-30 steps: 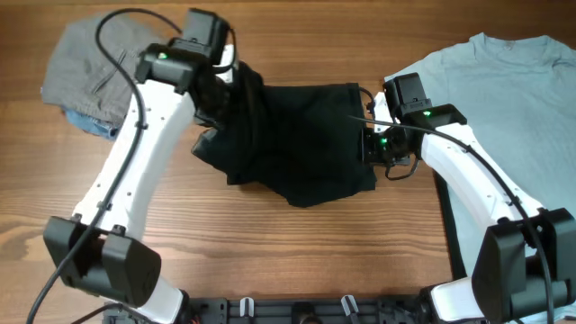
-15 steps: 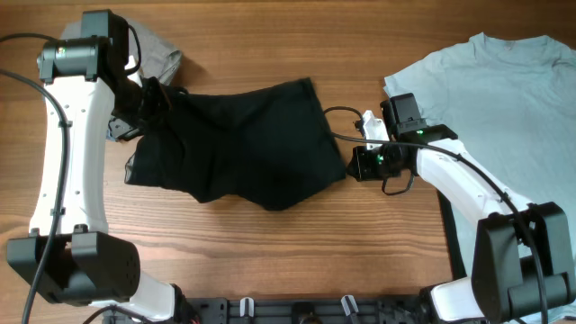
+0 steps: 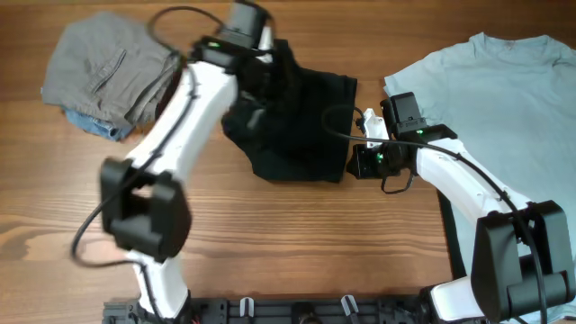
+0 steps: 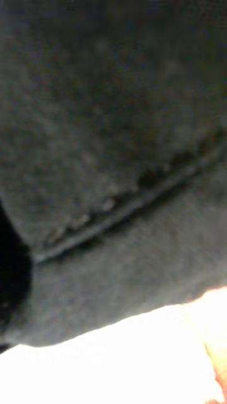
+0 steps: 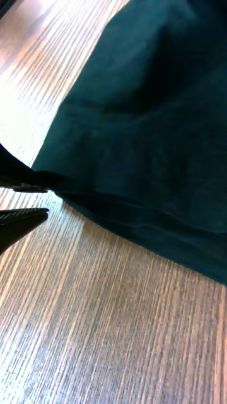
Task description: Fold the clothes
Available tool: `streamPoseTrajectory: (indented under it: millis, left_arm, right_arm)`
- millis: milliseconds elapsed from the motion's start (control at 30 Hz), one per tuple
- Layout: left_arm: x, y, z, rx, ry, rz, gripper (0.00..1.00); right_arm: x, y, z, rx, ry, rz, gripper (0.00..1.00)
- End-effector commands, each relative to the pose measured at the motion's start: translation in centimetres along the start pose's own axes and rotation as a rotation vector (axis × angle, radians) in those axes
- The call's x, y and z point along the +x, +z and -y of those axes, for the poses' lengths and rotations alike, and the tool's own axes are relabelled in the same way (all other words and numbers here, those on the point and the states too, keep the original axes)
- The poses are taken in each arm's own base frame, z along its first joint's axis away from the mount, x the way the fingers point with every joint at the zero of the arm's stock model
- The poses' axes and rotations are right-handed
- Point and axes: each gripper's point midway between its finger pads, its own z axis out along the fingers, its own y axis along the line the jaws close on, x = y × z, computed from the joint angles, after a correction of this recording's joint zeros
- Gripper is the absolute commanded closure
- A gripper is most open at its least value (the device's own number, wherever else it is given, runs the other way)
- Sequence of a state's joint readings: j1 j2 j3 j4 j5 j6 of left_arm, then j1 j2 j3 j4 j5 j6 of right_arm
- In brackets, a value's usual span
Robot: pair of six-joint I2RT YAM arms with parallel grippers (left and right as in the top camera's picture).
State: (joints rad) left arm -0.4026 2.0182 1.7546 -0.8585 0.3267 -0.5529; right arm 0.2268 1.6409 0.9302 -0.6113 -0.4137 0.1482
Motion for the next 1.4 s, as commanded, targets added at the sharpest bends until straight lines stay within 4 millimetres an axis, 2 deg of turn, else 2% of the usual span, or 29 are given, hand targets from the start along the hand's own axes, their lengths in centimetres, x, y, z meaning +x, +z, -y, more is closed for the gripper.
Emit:
streamPoseTrajectory:
  millis: [0, 33, 67, 100, 167, 200, 233, 300, 333, 367, 400, 467, 500, 533, 567, 600, 667, 767, 800, 867, 900, 933, 967, 1000, 1067, 1133, 1167, 1300, 1367]
  left_arm:
    - [2.2, 5.2, 3.1, 0.057, 0.022, -0.068, 0.82]
    - [2.6, 6.1, 3.6, 0.065, 0.039, -0.07, 0.71]
    - [2.8, 6.3, 4.4, 0.075, 0.061, -0.062, 0.55]
    - [2.7, 6.2, 5.0, 0.09, 0.073, -0.047, 0.45]
    - [2.2, 5.2, 5.1, 0.102, 0.097, -0.032, 0.41]
    - [1.7, 4.2, 4.8, 0.102, 0.125, -0.02, 0.3]
    - [1.1, 2.7, 4.5, 0.101, 0.157, -0.003, 0.28]
    - [0.0, -0.9, 3.3, 0.084, 0.222, 0.039, 0.28]
    - [-0.7, -2.9, 2.1, 0.044, 0.241, 0.071, 0.3]
    - [-1.6, -5.0, -0.2, -0.043, 0.24, 0.111, 0.32]
    - [-2.2, -6.8, -2.7, -0.131, 0.227, 0.135, 0.4]
    - [-2.1, -8.0, -5.9, -0.193, 0.205, 0.095, 0.54]
    - [-1.7, -7.8, -7.2, -0.215, 0.192, 0.058, 0.59]
    - [-1.4, -7.5, -8.3, -0.232, 0.182, 0.024, 0.6]
    - [-0.7, -6.6, -9.6, -0.244, 0.176, -0.028, 0.6]
    - [0.3, -5.2, -10.1, -0.218, 0.196, -0.085, 0.59]
    - [2.8, -1.9, -11.0, -0.157, 0.225, -0.215, 0.54]
    - [5.7, 2.0, -13.4, -0.162, 0.189, -0.332, 0.78]
    - [6.3, 2.8, -13.9, -0.162, 0.18, -0.355, 0.84]
    - [7.2, 3.7, -14.7, -0.17, 0.164, -0.394, 0.86]
    - [7.6, 3.9, -14.9, -0.174, 0.159, -0.406, 0.87]
    - [7.8, 3.9, -15.2, -0.18, 0.156, -0.413, 0.87]
    - [7.9, 3.9, -15.3, -0.189, 0.156, -0.414, 0.84]
    - [7.8, 3.8, -15.6, -0.204, 0.16, -0.411, 0.76]
    - [7.7, 3.8, -15.9, -0.221, 0.164, -0.407, 0.67]
    - [7.7, 3.8, -15.8, -0.221, 0.163, -0.409, 0.72]
    - [7.9, 3.7, -15.9, -0.223, 0.159, -0.418, 0.78]
    - [7.4, 0.0, -14.2, -0.226, 0.144, -0.438, 0.73]
    - [5.9, -1.5, -12.8, -0.208, 0.171, -0.372, 0.73]
  right_arm:
    - [0.0, 0.3, 0.4, 0.017, 0.017, -0.012, 0.86]
    - [0.0, 0.3, 0.5, 0.023, 0.019, -0.014, 0.86]
    - [0.0, 0.3, 0.6, 0.03, 0.018, -0.015, 0.87]
    - [0.1, 0.3, 0.7, 0.036, 0.019, -0.016, 0.87]
    - [0.1, 0.3, 0.7, 0.036, 0.02, -0.018, 0.83]
    - [0.2, 0.3, 0.7, 0.037, 0.021, -0.02, 0.79]
    - [0.2, 0.3, 0.7, 0.037, 0.019, -0.022, 0.76]
    - [0.2, 0.0, 0.5, 0.034, -0.009, -0.021, 0.76]
    - [-0.2, -0.6, 0.2, 0.031, -0.036, -0.014, 0.75]
    - [-0.9, -1.9, -0.7, 0.015, -0.084, 0.007, 0.72]
    - [-1.8, -3.3, -1.6, 0.002, -0.125, 0.042, 0.67]
    - [-4.1, -6.5, -4.1, -0.045, -0.225, 0.161, 0.58]
    - [-5.2, -7.8, -4.8, -0.05, -0.246, 0.22, 0.51]
    - [-6.5, -9.1, -5.6, -0.057, -0.272, 0.295, 0.33]
    - [-7.7, -10.0, -6.2, -0.068, -0.268, 0.361, 0.27]
    - [-9.0, -10.3, -6.6, -0.08, -0.262, 0.411, 0.25]
    - [-10.7, -9.2, -6.6, -0.087, -0.282, 0.443, 0.25]
    - [-12.4, -5.0, -6.4, -0.123, -0.3, 0.428, 0.7]
    - [-12.5, -3.0, -6.3, -0.157, -0.303, 0.4, 0.77]
    - [-12.6, -0.1, -4.6, -0.139, -0.263, 0.36, 0.83]
    - [-12.8, 1.5, -1.1, -0.026, -0.097, 0.34, 0.91]
    - [-12.5, 2.1, 2.5, 0.097, 0.065, 0.331, 0.92]
    - [-11.5, 1.9, 6.8, 0.252, 0.257, 0.329, 0.92]
    - [-10.6, 1.1, 10.0, 0.357, 0.381, 0.328, 0.93]
    - [-10.2, 0.4, 11.3, 0.318, 0.384, 0.305, 0.92]
    - [-10.7, 0.1, 9.0, 0.154, 0.236, 0.276, 0.86]
    - [-11.0, -0.6, 6.6, 0.032, 0.118, 0.274, 0.82]
    - [-12.3, -7.3, -2.9, -0.291, -0.163, 0.402, 0.79]
    - [-12.5, -8.8, -5.4, -0.313, -0.254, 0.451, 0.81]
